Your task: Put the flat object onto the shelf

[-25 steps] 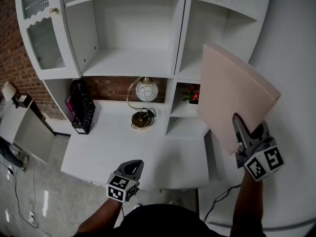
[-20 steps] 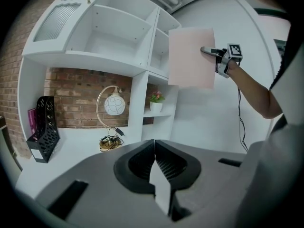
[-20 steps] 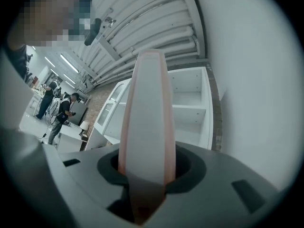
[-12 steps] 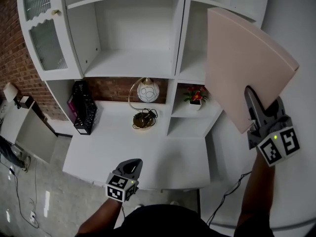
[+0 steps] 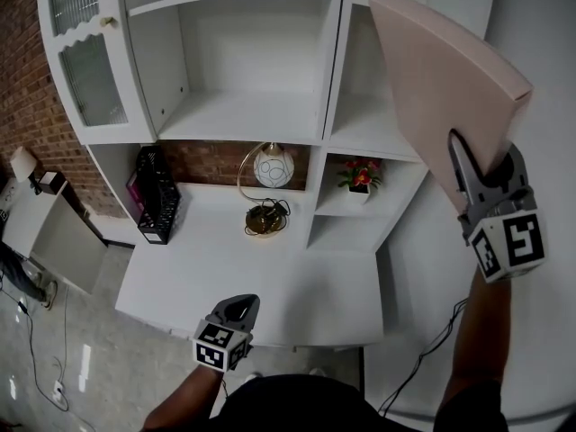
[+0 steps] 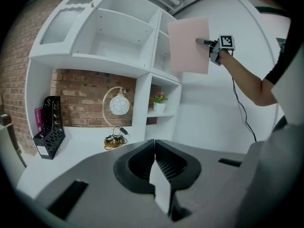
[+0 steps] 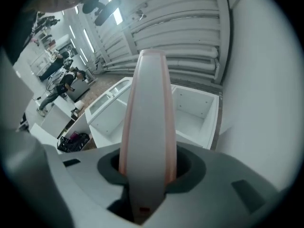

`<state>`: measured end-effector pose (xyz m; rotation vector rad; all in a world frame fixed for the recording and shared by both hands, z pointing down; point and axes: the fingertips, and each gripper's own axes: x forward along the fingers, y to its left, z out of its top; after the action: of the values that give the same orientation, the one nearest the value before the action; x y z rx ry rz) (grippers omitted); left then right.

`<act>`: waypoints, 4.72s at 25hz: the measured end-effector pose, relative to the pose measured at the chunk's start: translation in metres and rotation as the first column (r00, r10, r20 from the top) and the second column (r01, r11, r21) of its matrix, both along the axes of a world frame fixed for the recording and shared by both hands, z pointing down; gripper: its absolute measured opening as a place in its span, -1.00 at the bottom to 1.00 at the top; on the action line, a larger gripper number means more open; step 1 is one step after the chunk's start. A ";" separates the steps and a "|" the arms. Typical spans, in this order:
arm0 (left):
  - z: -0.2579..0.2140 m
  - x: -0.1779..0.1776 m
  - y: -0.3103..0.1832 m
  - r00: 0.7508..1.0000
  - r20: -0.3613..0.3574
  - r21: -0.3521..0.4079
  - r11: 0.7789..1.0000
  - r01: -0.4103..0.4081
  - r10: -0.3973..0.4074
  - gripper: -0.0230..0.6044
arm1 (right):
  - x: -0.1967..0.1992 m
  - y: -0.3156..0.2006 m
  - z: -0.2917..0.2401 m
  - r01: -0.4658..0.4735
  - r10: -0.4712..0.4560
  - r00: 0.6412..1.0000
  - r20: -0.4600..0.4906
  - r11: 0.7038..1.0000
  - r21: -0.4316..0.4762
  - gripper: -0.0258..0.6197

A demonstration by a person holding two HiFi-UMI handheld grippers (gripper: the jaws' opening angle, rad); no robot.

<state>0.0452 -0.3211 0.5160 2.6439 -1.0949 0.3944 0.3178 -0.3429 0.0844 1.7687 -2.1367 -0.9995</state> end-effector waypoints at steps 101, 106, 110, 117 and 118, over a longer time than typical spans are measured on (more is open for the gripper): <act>0.009 0.001 0.004 1.000 0.002 -0.028 0.999 -0.031 0.031 -0.91 | -0.040 -0.049 0.247 0.006 0.064 0.985 0.163 0.918 -0.398 -0.30; -0.002 0.006 0.006 0.999 -0.016 -0.011 0.999 -0.042 0.042 -0.91 | -0.029 -0.026 0.276 0.150 0.089 0.891 0.446 0.868 -0.474 -0.58; -0.002 0.009 0.007 0.999 -0.027 -0.013 0.999 -0.046 0.045 -0.91 | -0.035 -0.007 0.298 0.235 0.077 0.835 0.546 0.846 -0.479 -0.76; -0.005 0.010 0.011 0.998 -0.040 -0.010 0.999 -0.048 0.048 -0.91 | -0.046 0.022 0.329 0.320 0.078 0.773 0.629 0.809 -0.493 -0.91; -0.006 0.010 0.012 0.998 -0.042 -0.009 0.999 -0.048 0.048 -0.91 | -0.048 0.025 0.333 0.327 0.075 0.771 0.633 0.805 -0.494 -0.91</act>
<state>0.0552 -0.3094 0.5098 2.6617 -1.0163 0.3505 0.2697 -0.3175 0.4169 1.7635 -2.5656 0.3432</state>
